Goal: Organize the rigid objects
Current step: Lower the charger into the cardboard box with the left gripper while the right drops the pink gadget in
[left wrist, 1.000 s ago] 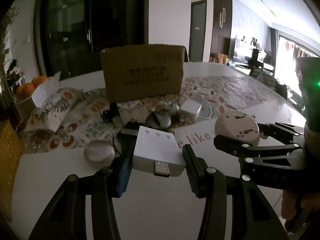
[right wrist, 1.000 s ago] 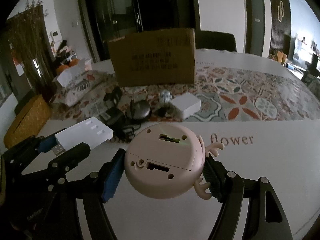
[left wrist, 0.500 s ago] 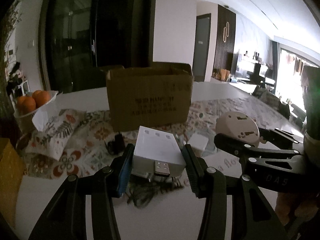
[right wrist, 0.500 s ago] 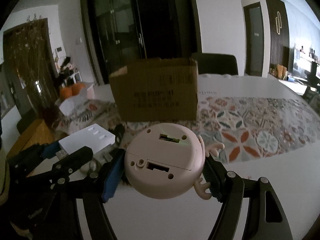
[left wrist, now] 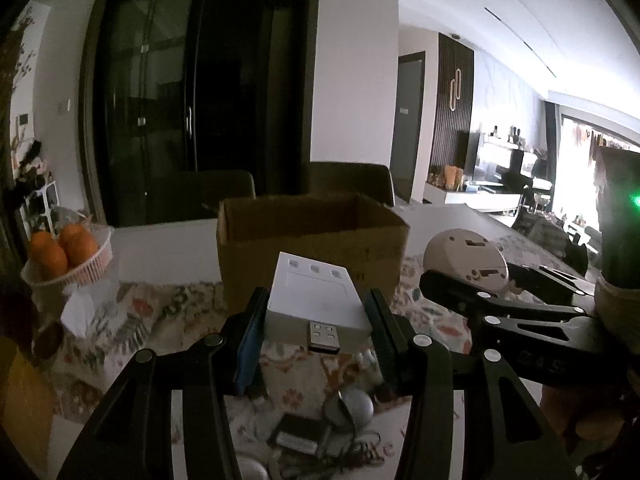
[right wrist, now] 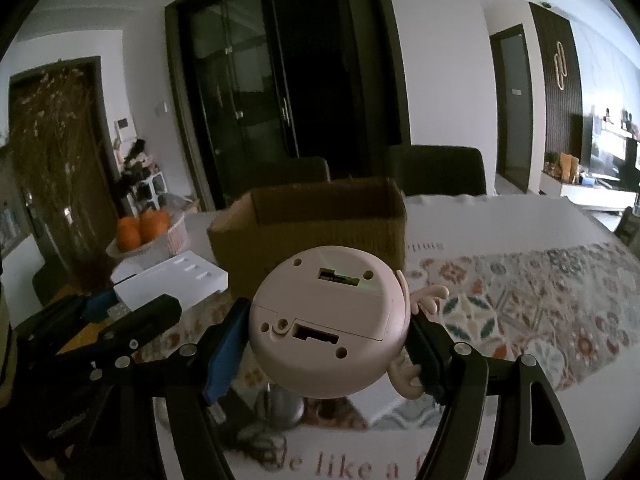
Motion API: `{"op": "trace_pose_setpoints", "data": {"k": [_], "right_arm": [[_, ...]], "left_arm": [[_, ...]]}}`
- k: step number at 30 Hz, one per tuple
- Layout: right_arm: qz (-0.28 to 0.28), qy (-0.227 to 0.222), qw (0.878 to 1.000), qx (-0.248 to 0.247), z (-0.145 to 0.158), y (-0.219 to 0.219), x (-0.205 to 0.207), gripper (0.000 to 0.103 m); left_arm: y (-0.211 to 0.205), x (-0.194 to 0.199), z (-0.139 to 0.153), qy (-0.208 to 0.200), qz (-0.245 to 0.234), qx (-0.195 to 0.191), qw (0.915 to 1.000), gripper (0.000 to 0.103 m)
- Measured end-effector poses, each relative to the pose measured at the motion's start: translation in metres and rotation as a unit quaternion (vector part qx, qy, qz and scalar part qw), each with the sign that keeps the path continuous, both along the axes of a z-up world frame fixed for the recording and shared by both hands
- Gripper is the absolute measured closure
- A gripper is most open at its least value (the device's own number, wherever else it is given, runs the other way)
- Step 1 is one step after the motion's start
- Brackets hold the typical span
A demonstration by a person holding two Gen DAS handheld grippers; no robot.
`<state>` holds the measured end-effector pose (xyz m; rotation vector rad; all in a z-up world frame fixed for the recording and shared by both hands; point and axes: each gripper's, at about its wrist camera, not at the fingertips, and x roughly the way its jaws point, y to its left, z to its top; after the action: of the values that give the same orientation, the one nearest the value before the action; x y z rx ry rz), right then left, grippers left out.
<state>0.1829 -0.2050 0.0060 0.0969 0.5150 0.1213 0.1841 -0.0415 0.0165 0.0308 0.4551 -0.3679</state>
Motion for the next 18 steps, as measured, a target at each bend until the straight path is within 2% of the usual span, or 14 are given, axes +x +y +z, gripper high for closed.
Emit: {"op": "trace_pose_setpoints", "data": {"k": [10, 15, 18], "right_arm": [[0.008, -0.015, 1.000, -0.001, 0.027, -0.004, 0.048, 0.029], [0.014, -0.002, 1.000, 0.003, 0.034, -0.008, 0.079, 0.029], [0.016, 0.007, 1.000, 0.004, 0.036, -0.010, 0.096, 0.029]], "left_arm": [[-0.008, 0.041, 0.032, -0.023, 0.001, 0.015, 0.9996, 0.055], [-0.014, 0.064, 0.043, -0.030, 0.004, 0.030, 0.9991, 0.055], [-0.017, 0.083, 0.045, -0.021, 0.006, 0.035, 0.9992, 0.055]]}}
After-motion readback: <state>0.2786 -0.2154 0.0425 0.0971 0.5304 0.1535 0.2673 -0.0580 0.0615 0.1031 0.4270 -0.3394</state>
